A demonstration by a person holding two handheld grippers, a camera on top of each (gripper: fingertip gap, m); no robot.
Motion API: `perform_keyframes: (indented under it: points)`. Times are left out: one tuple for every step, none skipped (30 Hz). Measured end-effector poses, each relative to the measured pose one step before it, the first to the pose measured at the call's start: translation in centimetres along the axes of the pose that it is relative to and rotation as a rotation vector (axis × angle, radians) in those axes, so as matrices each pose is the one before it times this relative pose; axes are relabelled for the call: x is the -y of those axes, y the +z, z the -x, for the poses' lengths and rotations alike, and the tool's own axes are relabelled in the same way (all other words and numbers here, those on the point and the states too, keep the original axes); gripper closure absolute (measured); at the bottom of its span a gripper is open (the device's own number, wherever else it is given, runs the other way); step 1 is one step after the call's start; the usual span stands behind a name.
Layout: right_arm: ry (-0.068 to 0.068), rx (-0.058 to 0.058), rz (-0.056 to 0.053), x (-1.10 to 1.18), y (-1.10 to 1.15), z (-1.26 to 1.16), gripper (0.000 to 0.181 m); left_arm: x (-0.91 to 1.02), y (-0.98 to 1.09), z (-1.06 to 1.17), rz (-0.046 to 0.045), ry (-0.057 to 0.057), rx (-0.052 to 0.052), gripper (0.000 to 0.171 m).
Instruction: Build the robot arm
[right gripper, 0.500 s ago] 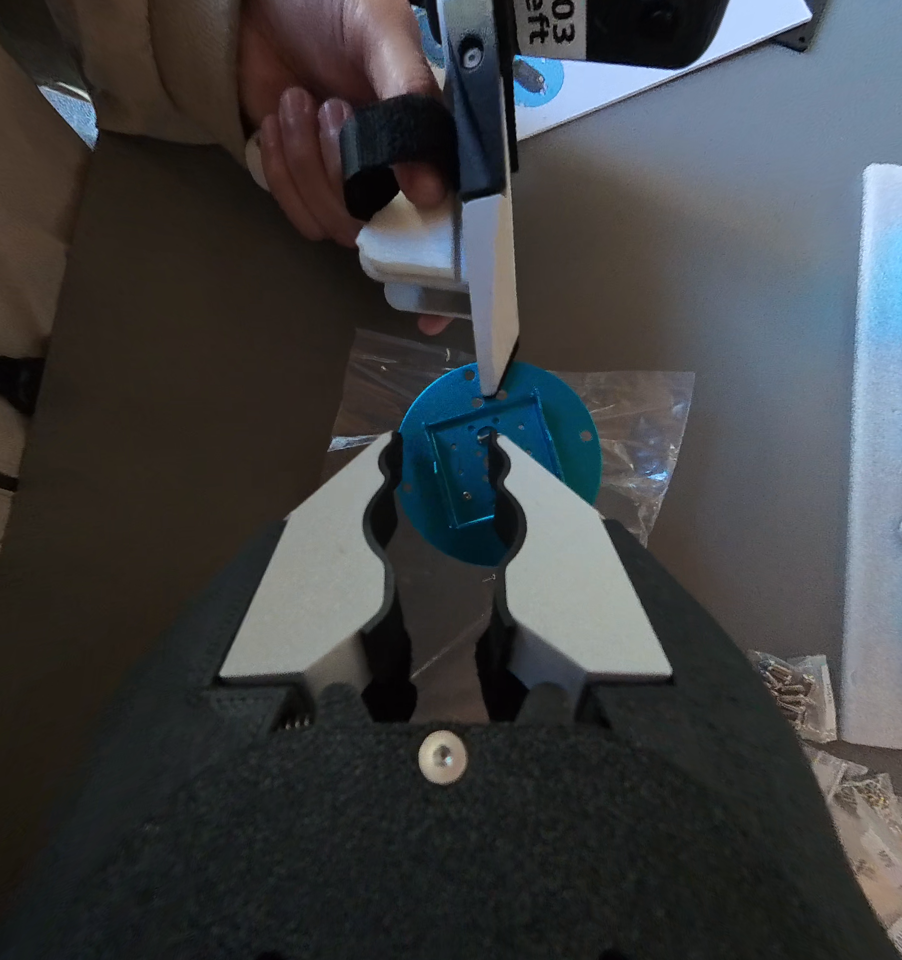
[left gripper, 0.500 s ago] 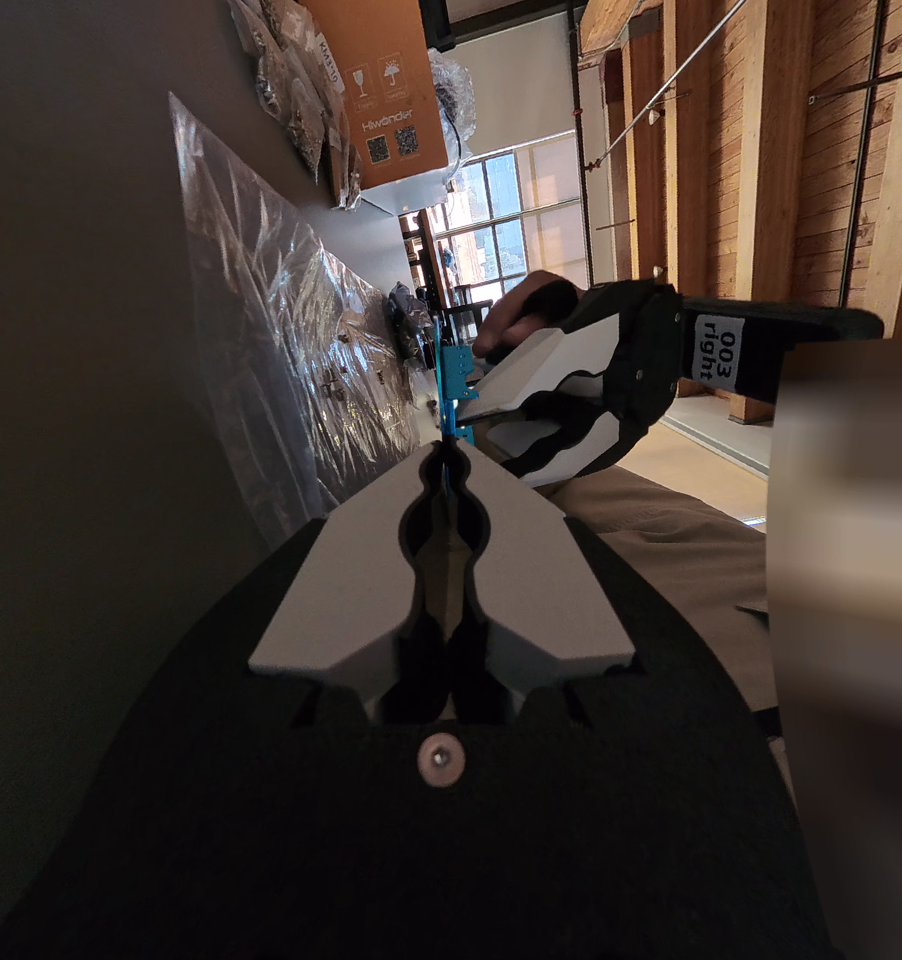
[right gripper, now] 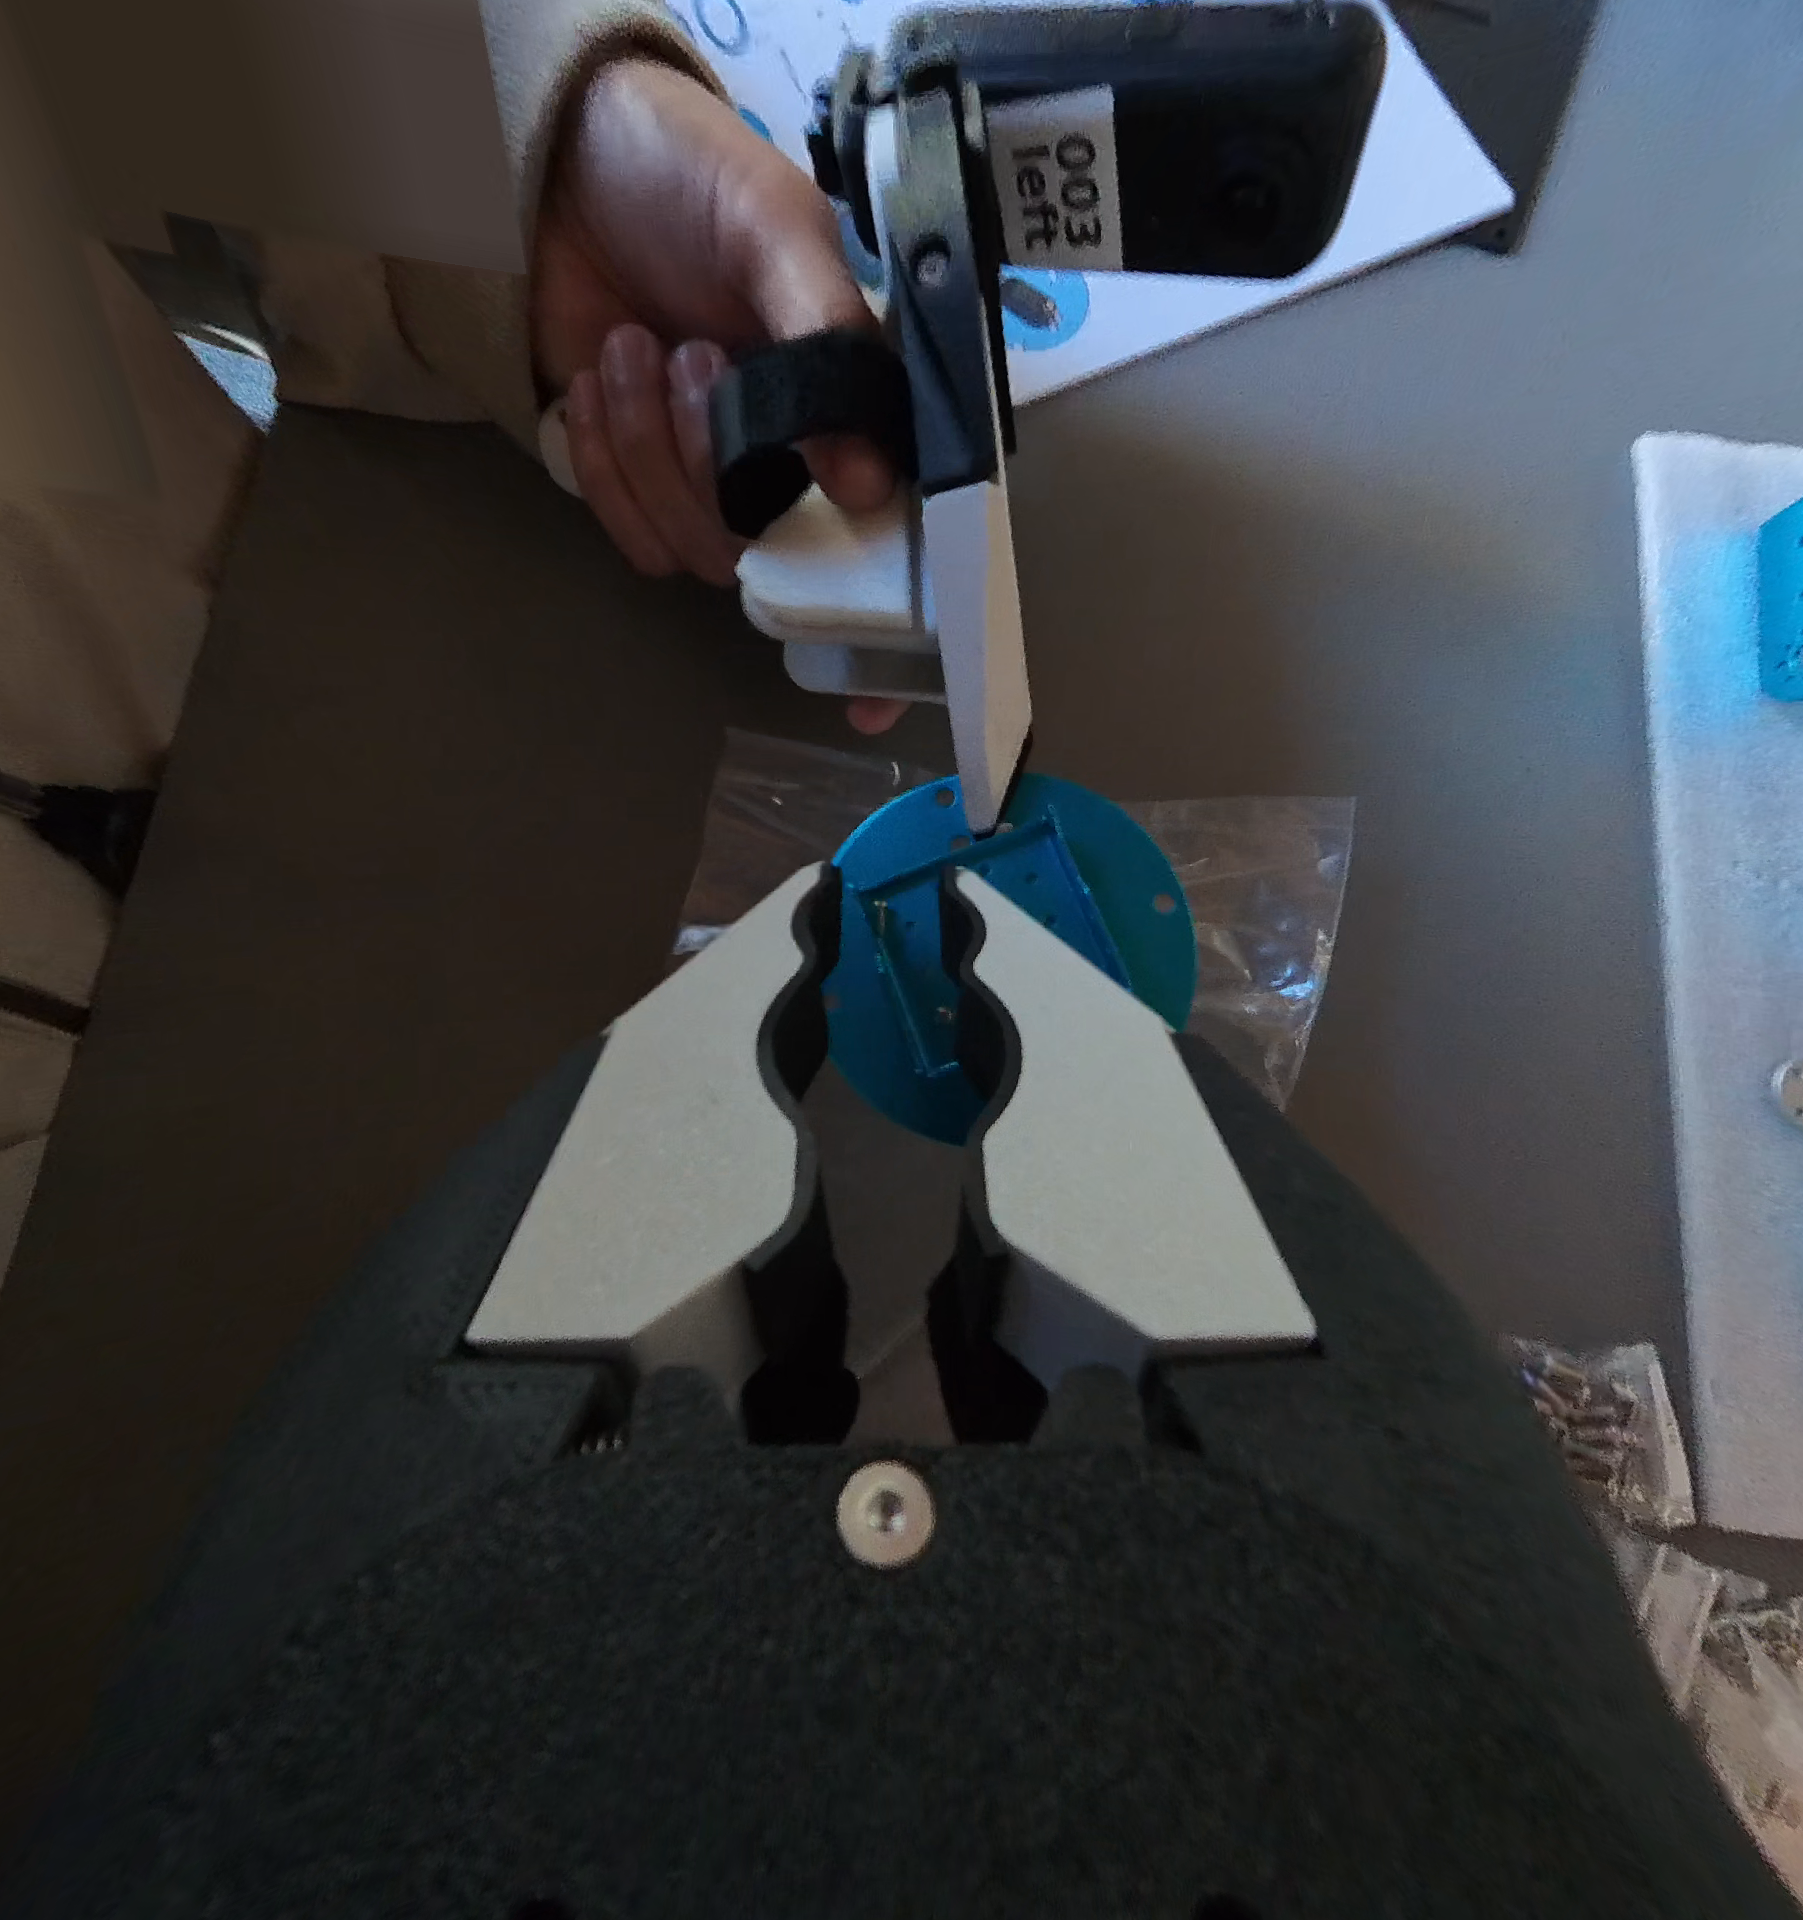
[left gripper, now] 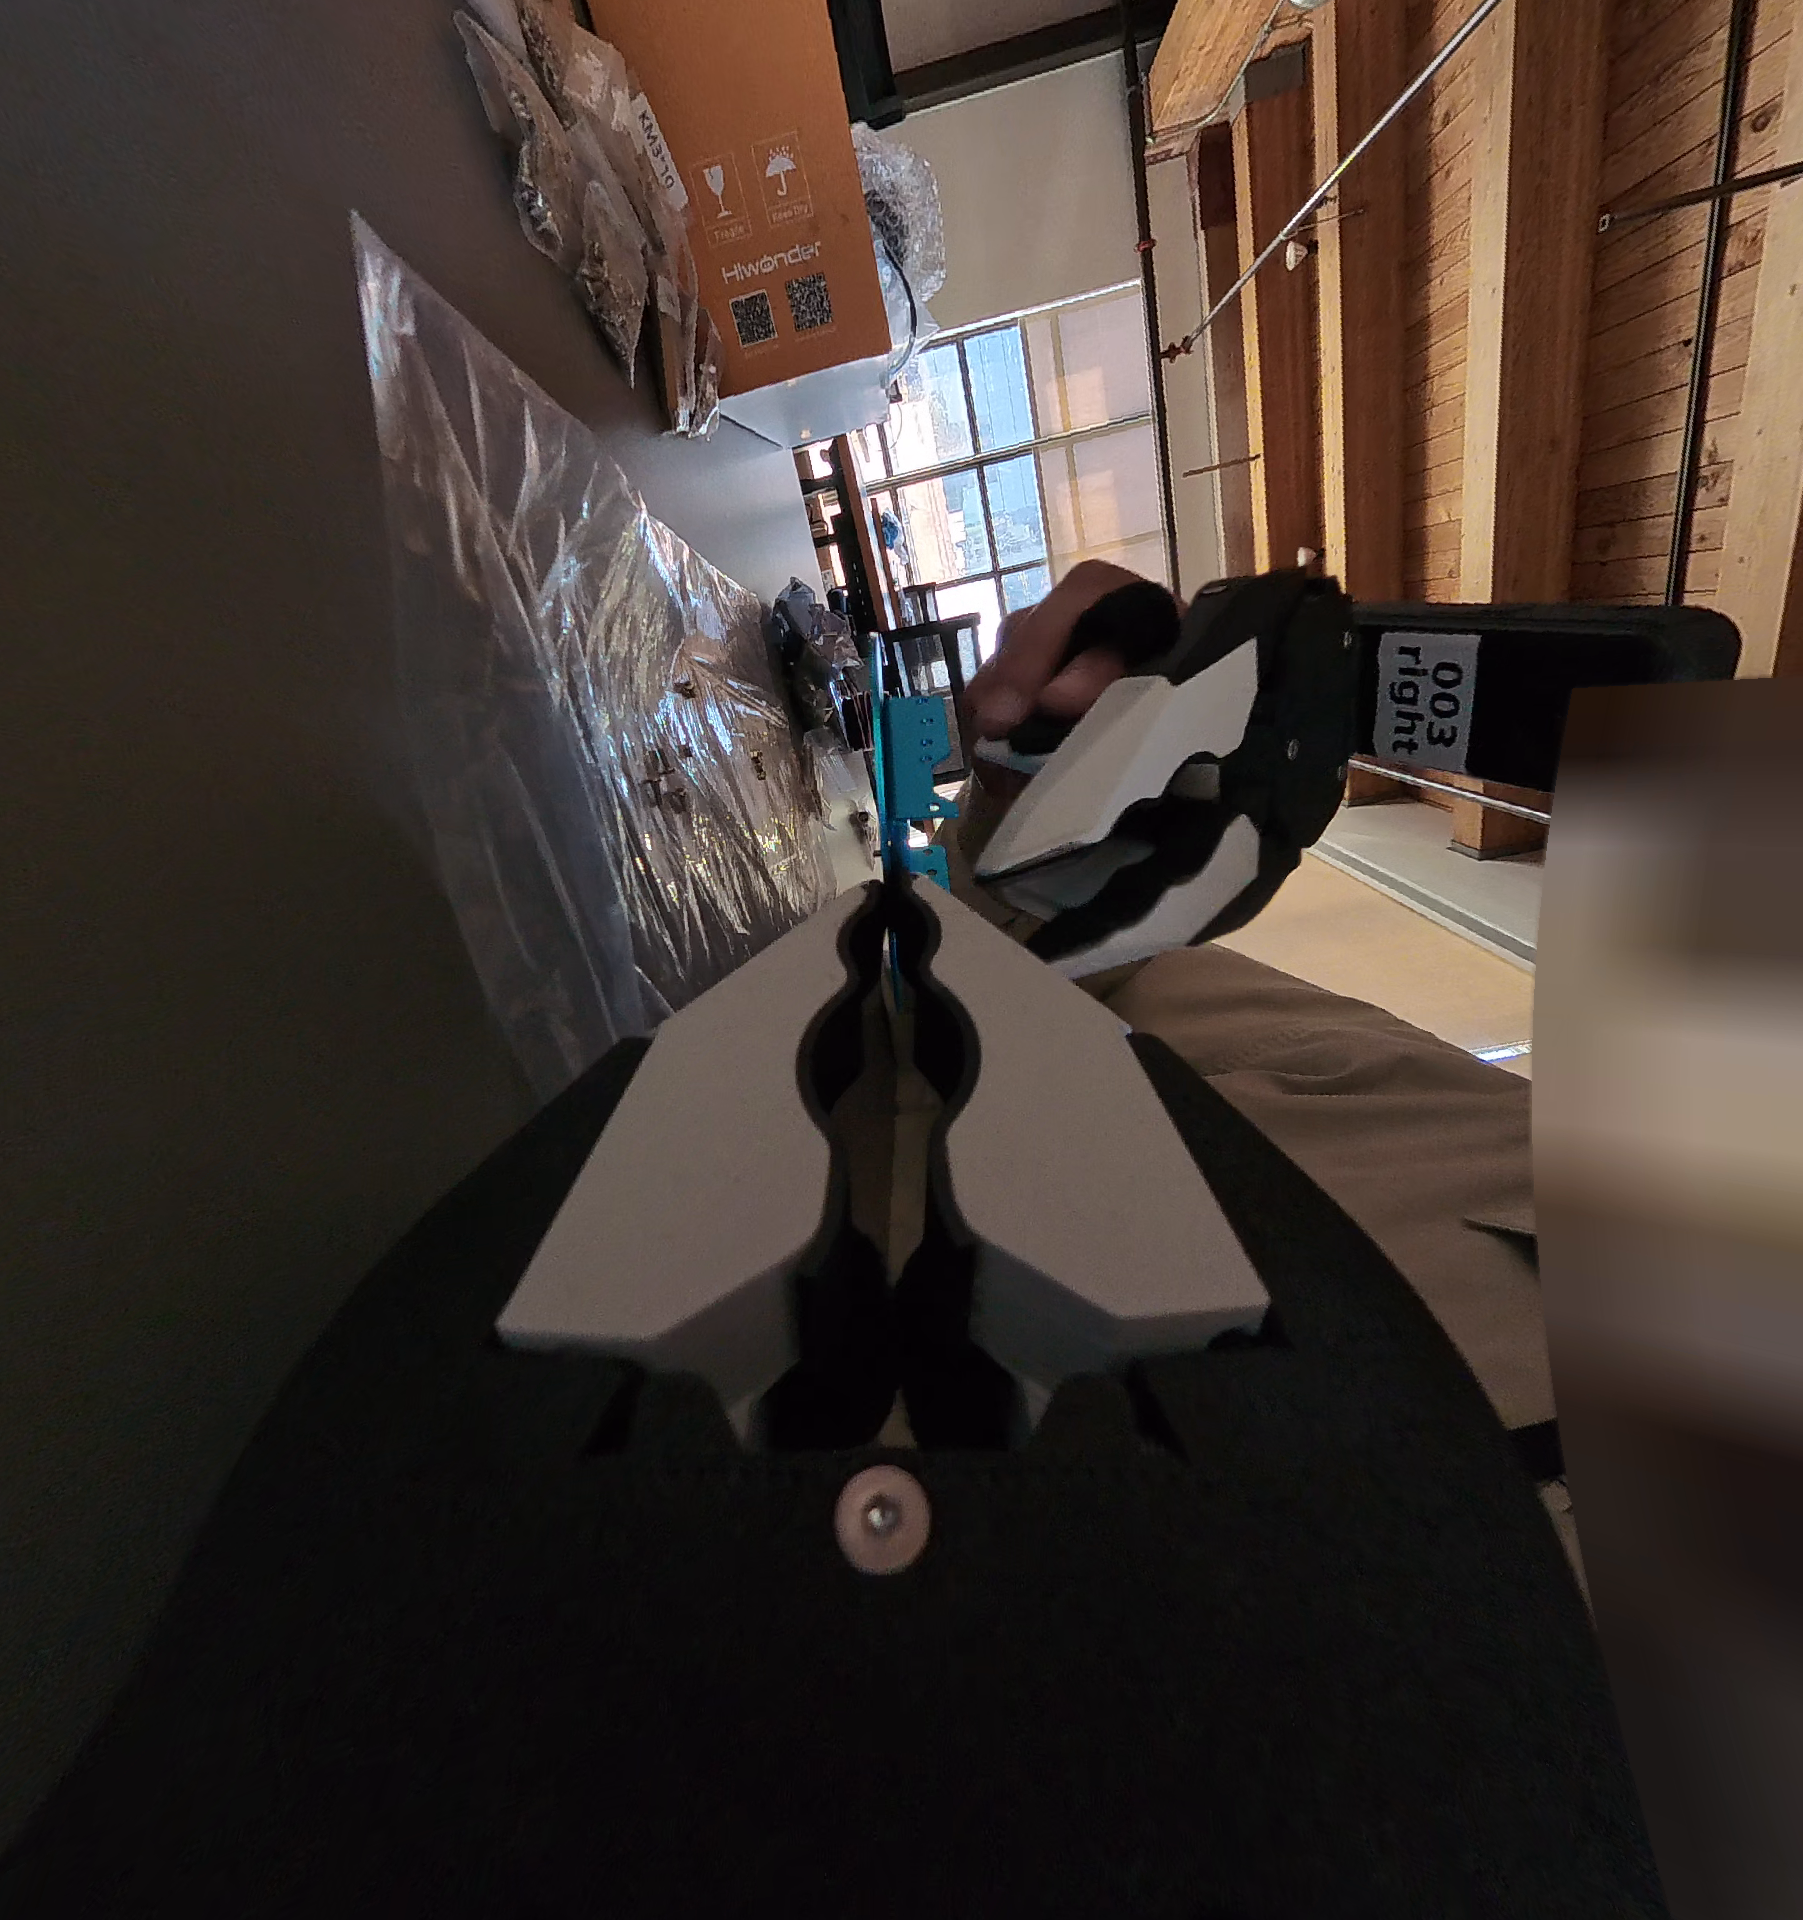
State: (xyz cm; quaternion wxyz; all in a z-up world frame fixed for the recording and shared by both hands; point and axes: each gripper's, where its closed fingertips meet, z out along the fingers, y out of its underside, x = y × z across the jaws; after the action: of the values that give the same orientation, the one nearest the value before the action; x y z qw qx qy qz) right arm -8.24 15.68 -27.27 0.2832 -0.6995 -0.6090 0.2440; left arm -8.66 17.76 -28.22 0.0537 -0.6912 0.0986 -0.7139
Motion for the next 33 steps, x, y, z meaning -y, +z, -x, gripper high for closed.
perform_keyframes:
  points:
    - [-0.0096,0.0068,-0.0251,0.325,-0.342,0.198,0.157,-0.017,0.004,-0.002,0.00080,-0.0023,-0.0011,0.171]
    - [-0.0173,-0.0107,-0.0134,0.147,-0.310,-0.080,0.146,-0.017,0.004,-0.006,0.00078,-0.0021,-0.0015,0.171]
    - [-0.0267,-0.0190,0.0013,-0.112,-0.227,-0.201,0.135,0.004,-0.003,-0.015,0.00038,-0.0005,-0.0010,0.171]
    - [-0.0271,-0.0177,0.0001,-0.098,-0.092,-0.150,0.125,-0.027,0.011,-0.015,0.00134,0.0004,-0.0012,0.171]
    - [-0.0237,-0.0231,-0.0003,-0.143,0.068,-0.259,0.117,-0.028,0.020,-0.025,0.00156,0.0004,-0.0012,0.171]
    - [-0.0180,-0.0198,0.0138,-0.326,0.206,-0.240,0.113,-0.049,0.024,-0.035,0.00243,0.0009,-0.0021,0.171]
    - [-0.0145,-0.0121,0.0264,-0.481,0.312,-0.154,0.113,-0.070,0.028,-0.063,0.00358,0.0025,-0.0034,0.171]
    - [-0.0113,-0.0158,0.0294,-0.522,0.358,-0.222,0.113,-0.064,0.029,-0.079,0.00252,0.0057,-0.0023,0.171]
    - [-0.0082,-0.0103,0.0185,-0.397,0.338,-0.124,0.114,-0.045,0.035,-0.042,0.00188,0.0090,0.0015,0.171]
    - [-0.0036,-0.0076,0.0004,-0.131,0.170,-0.076,0.120,-0.036,0.011,0.025,0.00229,0.0099,0.0071,0.171]
    - [-0.0010,-0.0158,-0.0138,0.108,-0.105,-0.221,0.131,0.007,0.004,-0.045,0.00017,0.0091,0.0009,0.171]
    - [0.0060,-0.0071,-0.0164,0.141,-0.145,-0.109,0.131,0.038,-0.007,-0.126,-0.00123,0.0086,-0.0041,0.171]
    - [0.0090,-0.0013,-0.0036,-0.060,-0.074,-0.058,0.132,0.048,-0.008,-0.007,-0.00238,0.0106,0.0043,0.171]
    - [0.0024,0.0065,0.0018,-0.138,-0.022,0.110,0.132,0.023,0.002,0.062,-0.00101,0.0112,0.0091,0.171]
    - [-0.0019,-0.0070,-0.0044,-0.042,-0.027,-0.008,0.129,0.016,0.016,0.005,-0.00167,0.0085,0.0044,0.171]
    - [0.0012,-0.0242,-0.0041,-0.006,-0.079,-0.230,0.129,0.048,0.008,-0.037,-0.00355,0.0071,0.0013,0.171]
    - [0.0032,-0.0042,-0.0090,0.090,-0.137,0.074,0.120,0.042,-0.008,-0.004,-0.00262,0.0093,0.0040,0.171]
    - [0.0155,0.0067,-0.0225,0.279,-0.314,0.191,0.113,0.048,-0.016,-0.020,-0.00282,0.0125,0.0041,0.171]
    - [0.0356,-0.0224,-0.0350,0.362,-0.535,-0.383,0.112,0.036,-0.014,-0.101,-0.00155,0.0137,0.0007,0.171]
    - [0.0549,-0.0255,-0.0460,0.377,-0.711,-0.609,0.111,0.011,-0.017,-0.150,0.00019,0.0116,-0.0025,0.171]
    - [0.0808,-0.0203,-0.0633,0.445,-0.806,-0.692,0.111,0.055,-0.018,-0.190,-0.00246,0.0083,-0.0046,0.171]
    - [0.1194,-0.0504,-0.0713,0.305,-0.803,-1.325,0.114,0.106,-0.039,-0.263,-0.00525,0.0076,-0.0089,0.171]
    - [0.1543,-0.0545,-0.0562,-0.153,-0.521,-1.596,0.115,0.102,-0.029,-0.300,-0.00473,0.0103,-0.0106,0.171]
    - [0.1493,0.0476,-0.0165,-0.576,-0.165,-0.241,0.118,0.114,-0.020,-0.260,-0.00509,0.0152,-0.0057,0.171]
    - [0.1504,0.0819,-0.0015,-0.753,0.033,0.267,0.119,0.093,-0.022,-0.232,-0.00415,0.0204,-0.0028,0.171]
    - [0.1360,0.0634,0.0174,-0.941,0.201,0.088,0.121,0.030,0.005,-0.289,-0.00015,0.0226,-0.0056,0.171]
    - [0.0960,0.0619,0.0175,-0.767,0.268,0.185,0.120,-0.018,0.043,-0.303,0.00171,0.0201,-0.0070,0.171]
    - [0.0661,0.0709,-0.0082,-0.318,0.163,0.569,0.121,-0.024,0.064,-0.265,0.00117,0.0150,-0.0067,0.171]
    - [0.0504,0.0617,-0.0139,-0.105,0.108,0.600,0.128,-0.069,0.071,-0.230,0.00383,0.0107,-0.0073,0.171]
    - [0.0441,0.0560,-0.0006,-0.132,0.151,0.567,0.136,-0.113,0.083,-0.160,0.00590,0.0079,-0.0054,0.171]
    - [0.0339,0.0494,0.0072,-0.125,0.152,0.474,0.143,-0.100,0.063,-0.031,0.00529,0.0064,0.0006,0.171]
    - [0.0247,0.0434,0.0113,-0.146,0.111,0.436,0.151,-0.116,0.050,0.052,0.00642,0.0060,0.0036,0.171]
    - [0.0177,0.0317,0.0164,-0.215,0.154,0.296,0.159,-0.134,0.045,0.057,0.00810,0.0044,0.0022,0.171]
